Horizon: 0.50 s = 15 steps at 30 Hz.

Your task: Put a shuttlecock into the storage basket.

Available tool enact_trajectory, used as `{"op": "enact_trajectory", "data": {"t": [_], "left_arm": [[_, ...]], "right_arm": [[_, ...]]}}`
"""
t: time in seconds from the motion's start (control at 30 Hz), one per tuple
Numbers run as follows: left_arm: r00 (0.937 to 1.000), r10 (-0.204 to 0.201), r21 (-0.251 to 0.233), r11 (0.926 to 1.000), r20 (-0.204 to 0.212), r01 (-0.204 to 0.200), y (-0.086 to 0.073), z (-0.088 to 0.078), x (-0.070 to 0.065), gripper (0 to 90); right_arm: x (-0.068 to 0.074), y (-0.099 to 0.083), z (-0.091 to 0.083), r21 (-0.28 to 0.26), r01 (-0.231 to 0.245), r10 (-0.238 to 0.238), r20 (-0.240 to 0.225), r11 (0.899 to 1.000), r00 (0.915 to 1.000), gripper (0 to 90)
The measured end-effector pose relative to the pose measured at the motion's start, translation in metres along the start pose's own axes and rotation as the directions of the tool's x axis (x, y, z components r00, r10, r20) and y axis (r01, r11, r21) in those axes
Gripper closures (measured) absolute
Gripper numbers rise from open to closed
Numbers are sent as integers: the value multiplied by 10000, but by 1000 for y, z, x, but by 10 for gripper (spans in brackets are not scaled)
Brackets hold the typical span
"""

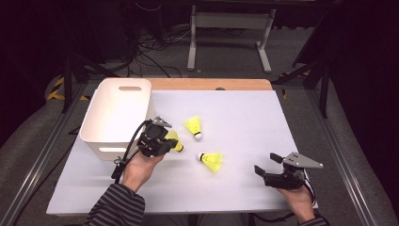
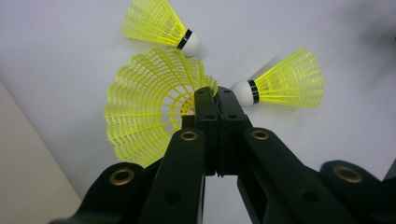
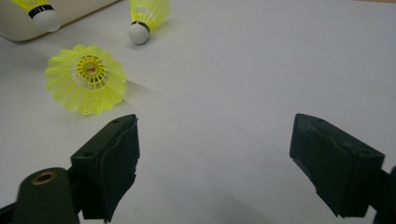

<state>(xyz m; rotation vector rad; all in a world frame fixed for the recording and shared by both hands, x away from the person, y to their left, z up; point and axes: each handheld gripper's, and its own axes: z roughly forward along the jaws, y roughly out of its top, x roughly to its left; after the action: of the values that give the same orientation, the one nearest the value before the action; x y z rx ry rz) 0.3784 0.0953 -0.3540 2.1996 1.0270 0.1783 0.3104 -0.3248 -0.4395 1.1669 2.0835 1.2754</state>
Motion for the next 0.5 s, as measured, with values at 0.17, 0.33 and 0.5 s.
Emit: {"op": "enact_trajectory", "data": {"t": [0.17,0.33,0.5], "left_arm": [[10000,-12,-28,10000,76,13,1,-3,0,899],[9999,-5,-53,10000,171,6,2,-5,0,898],[9998,69,-22,10000,212,-68,3,-8,1,899]], "right_arm": [[0,0,0,3,-28,28,-7,10000,10000,165],[0,0,0,0,-43,43,3,10000,10000,165],[0,0,0,7,-18,18,7,10000,10000,165]]}}
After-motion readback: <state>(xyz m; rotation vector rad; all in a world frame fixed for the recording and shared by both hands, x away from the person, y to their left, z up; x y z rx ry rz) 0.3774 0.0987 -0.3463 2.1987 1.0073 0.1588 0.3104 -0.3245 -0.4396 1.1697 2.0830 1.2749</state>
